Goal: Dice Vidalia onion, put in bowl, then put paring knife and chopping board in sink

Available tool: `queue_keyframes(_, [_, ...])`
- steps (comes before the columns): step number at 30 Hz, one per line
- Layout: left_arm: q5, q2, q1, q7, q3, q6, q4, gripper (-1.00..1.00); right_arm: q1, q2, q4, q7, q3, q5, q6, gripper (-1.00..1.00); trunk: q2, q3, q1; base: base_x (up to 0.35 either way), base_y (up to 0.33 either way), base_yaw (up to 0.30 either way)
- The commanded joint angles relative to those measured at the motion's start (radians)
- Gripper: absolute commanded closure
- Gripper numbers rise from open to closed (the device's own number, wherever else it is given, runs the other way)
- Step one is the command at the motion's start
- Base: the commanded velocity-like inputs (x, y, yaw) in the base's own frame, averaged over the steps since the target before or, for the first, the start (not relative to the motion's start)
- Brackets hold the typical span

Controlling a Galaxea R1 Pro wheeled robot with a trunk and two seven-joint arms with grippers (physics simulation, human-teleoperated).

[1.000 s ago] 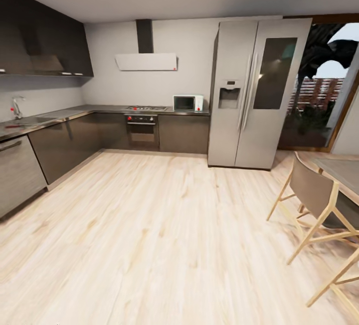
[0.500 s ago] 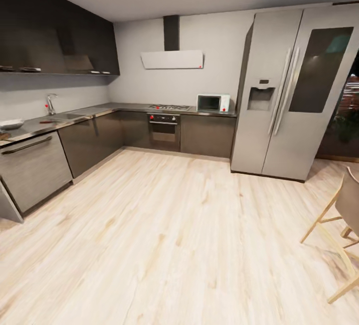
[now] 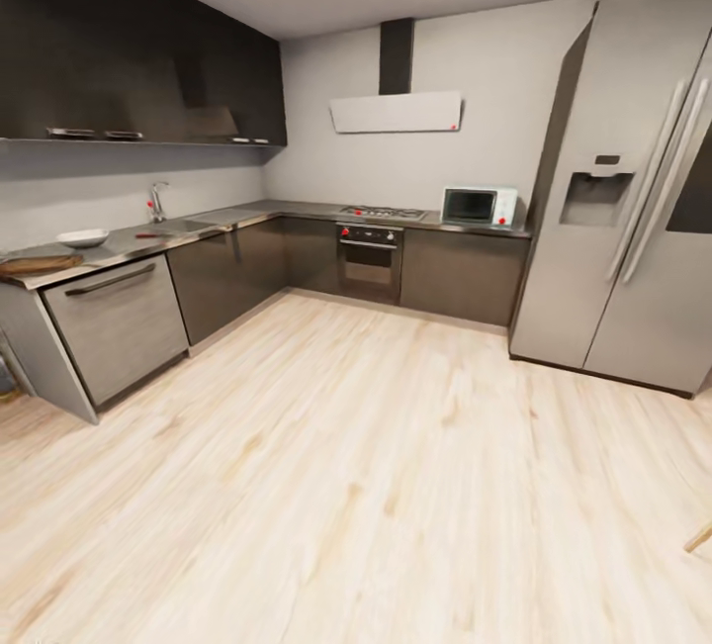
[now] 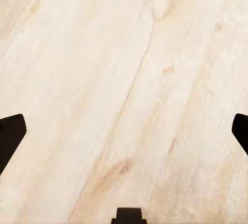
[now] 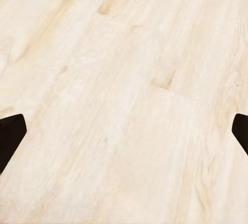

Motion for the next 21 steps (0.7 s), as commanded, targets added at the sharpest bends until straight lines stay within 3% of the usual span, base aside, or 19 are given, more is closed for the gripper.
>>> queue_keyframes(1, [0.001,0.0,0.0,0.0,0.001,-0.001,-0.001,-1.0,-0.001,0.0,0.001,0.0,0.0,0.0,-0.003,-1.0,0.0,-0.001,0.001,0.319,0.0,0.282])
queue_keyframes(21, [0.002,0.0,0.0,0.0,0.001,-0.001,0.0,-1.0,-0.001,0.0,0.001,0.0,0.001,0.0,-0.002,-1.0,0.0,-0.012,0.001,0.319,0.0,0.281])
